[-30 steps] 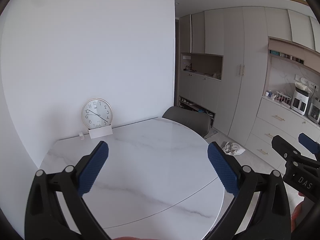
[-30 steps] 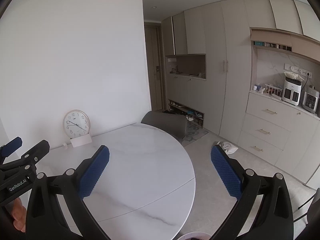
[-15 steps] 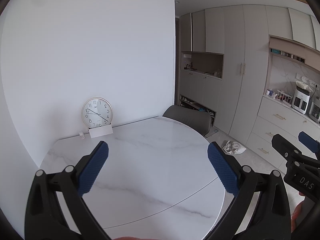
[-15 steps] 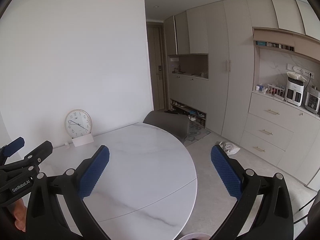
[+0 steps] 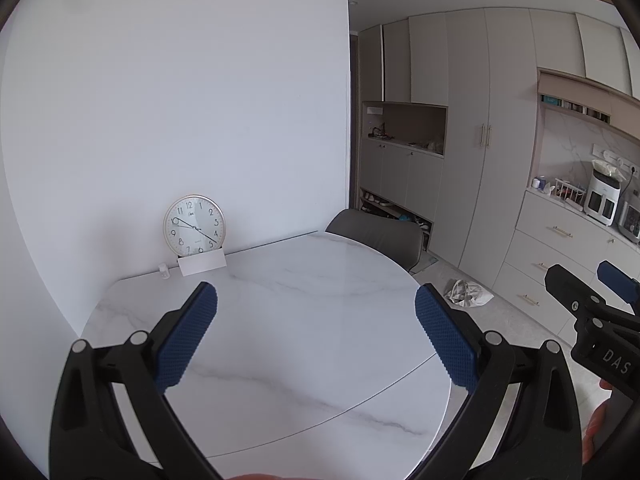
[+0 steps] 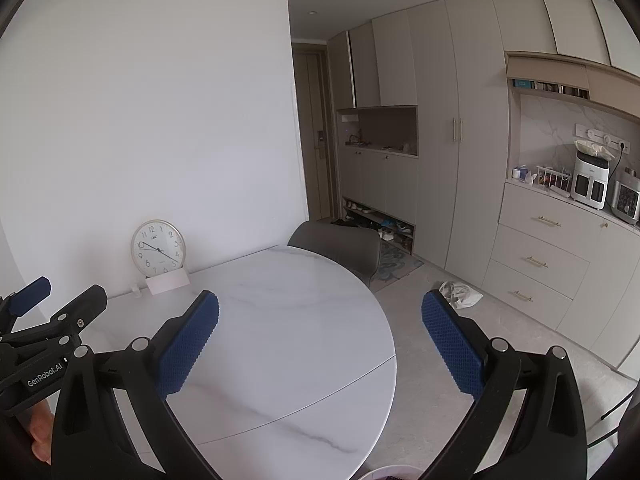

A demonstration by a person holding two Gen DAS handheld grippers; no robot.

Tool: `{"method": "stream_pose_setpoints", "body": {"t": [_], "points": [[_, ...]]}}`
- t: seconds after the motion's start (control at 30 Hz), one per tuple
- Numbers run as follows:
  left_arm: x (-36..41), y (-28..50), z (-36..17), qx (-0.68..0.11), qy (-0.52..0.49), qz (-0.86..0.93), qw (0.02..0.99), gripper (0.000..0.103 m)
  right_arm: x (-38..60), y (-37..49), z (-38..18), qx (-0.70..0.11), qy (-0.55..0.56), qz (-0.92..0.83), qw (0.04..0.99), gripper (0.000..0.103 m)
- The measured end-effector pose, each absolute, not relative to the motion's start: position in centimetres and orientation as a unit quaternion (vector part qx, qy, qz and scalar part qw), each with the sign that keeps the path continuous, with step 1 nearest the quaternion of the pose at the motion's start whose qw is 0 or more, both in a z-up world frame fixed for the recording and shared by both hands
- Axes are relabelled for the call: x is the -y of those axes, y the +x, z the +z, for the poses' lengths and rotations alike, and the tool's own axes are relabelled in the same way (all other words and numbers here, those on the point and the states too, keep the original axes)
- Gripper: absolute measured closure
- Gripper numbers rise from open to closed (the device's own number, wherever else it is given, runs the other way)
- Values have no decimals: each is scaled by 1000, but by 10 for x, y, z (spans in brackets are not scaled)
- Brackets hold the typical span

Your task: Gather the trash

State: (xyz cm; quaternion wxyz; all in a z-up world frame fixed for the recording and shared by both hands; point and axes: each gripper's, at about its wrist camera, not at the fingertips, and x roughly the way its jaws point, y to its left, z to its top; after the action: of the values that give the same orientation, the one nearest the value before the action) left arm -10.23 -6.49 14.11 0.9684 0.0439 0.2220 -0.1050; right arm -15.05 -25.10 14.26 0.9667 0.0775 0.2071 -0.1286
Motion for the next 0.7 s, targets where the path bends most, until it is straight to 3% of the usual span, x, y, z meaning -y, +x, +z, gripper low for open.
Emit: {"method": "stream_pose_setpoints", "body": {"t": [0.7], "points": [[61,-104,142,-220,46,-109,968,8,251,-151,145,-207,77,-129,967,2]]}}
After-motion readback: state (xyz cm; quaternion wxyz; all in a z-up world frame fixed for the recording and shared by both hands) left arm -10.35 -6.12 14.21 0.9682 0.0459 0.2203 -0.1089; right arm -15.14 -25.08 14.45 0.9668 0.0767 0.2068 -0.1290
